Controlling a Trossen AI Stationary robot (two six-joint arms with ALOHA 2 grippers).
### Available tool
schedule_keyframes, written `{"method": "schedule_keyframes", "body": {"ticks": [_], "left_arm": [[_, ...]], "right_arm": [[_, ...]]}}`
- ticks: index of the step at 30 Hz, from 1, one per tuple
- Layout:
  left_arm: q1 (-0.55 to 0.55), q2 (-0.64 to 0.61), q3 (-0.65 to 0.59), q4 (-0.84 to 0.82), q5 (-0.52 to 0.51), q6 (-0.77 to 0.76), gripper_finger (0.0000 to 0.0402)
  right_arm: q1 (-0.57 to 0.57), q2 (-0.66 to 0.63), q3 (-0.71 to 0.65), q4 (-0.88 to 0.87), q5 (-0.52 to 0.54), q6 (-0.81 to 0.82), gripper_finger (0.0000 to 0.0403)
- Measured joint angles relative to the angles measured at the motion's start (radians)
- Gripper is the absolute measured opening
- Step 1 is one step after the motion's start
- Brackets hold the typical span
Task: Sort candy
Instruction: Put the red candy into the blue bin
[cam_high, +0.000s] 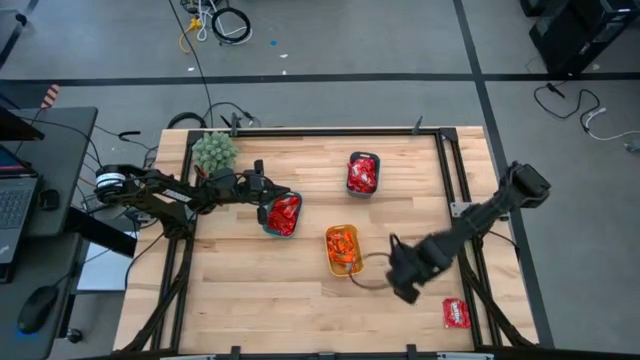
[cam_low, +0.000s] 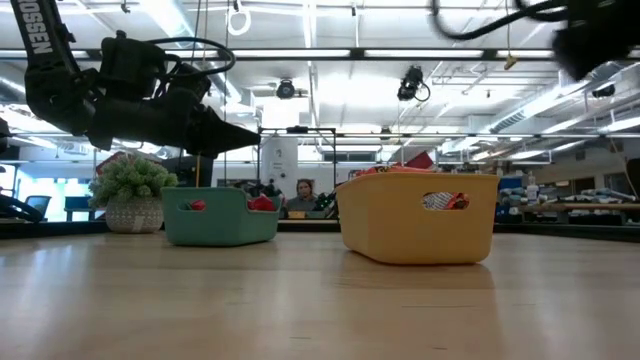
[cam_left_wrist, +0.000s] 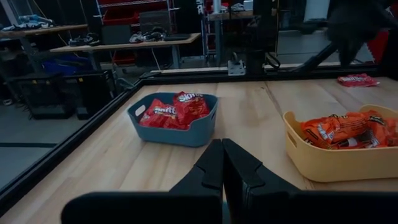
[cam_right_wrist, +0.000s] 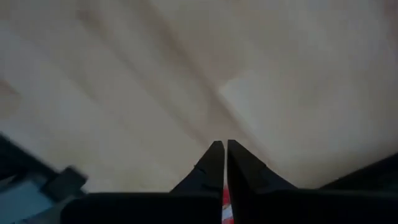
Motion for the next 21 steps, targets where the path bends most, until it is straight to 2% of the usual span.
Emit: {"method": "schedule_keyframes", "body": {"ticks": [4,10,16,21], "left_arm": [[0.0,0.0,0.0,0.001,0.002,0.0,0.0002],[0.0,0.0,0.0,0.001,0.003,-0.001,0.0002],[0.0,0.0,0.0,0.001,0.003,-0.001,0.0002],[0.0,0.0,0.0,-0.004,0.003,-0.001,0.0002]], "right_arm": [[0.118,0.0,-0.041,0.09,-0.071,0.193,0.0033],[0.237,0.0,-0.117,0.188,-0.094,0.375,0.0113],[0.315,0.0,-0.178,0.189,-0.121,0.374,0.0194],[0.365,0.0,-0.227,0.228,-0.123,0.324,0.0227]]}}
